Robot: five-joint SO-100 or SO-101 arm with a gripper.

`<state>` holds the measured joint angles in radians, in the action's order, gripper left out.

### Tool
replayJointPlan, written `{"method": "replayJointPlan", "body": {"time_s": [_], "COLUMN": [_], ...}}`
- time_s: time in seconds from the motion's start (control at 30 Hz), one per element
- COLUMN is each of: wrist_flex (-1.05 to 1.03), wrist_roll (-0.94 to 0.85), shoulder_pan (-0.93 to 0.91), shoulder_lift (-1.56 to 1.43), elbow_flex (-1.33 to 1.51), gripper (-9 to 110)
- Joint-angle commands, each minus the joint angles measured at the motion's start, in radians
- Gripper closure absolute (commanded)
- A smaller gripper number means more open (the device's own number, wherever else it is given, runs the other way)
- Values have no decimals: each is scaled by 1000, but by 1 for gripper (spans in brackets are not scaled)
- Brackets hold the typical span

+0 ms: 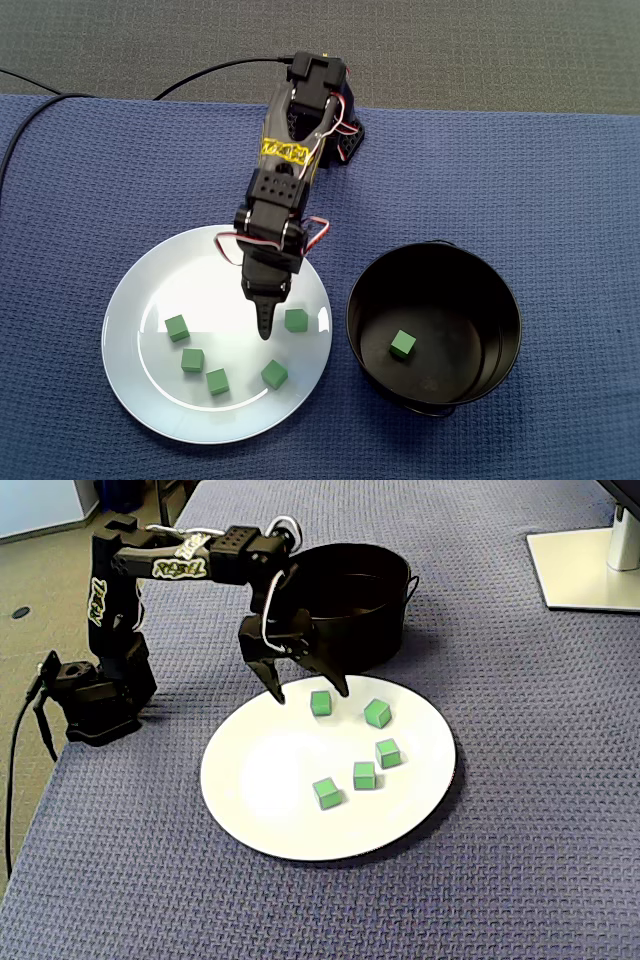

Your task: Pick up the items on the white plate and put them in the black container.

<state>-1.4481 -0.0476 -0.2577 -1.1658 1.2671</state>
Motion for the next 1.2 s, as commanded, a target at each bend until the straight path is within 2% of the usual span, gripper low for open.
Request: {"method": "replayJointPlan", "body": {"time_s": [0.0,0.57,1.17], "wrist_flex": [20,60,179], "wrist_roll": [-15,-69,-78], "shoulder_pan": [21,92,106], "shoulder_lift": [15,72,97], "elbow_flex": [-38,-8,60], "gripper": [65,69,93]}}
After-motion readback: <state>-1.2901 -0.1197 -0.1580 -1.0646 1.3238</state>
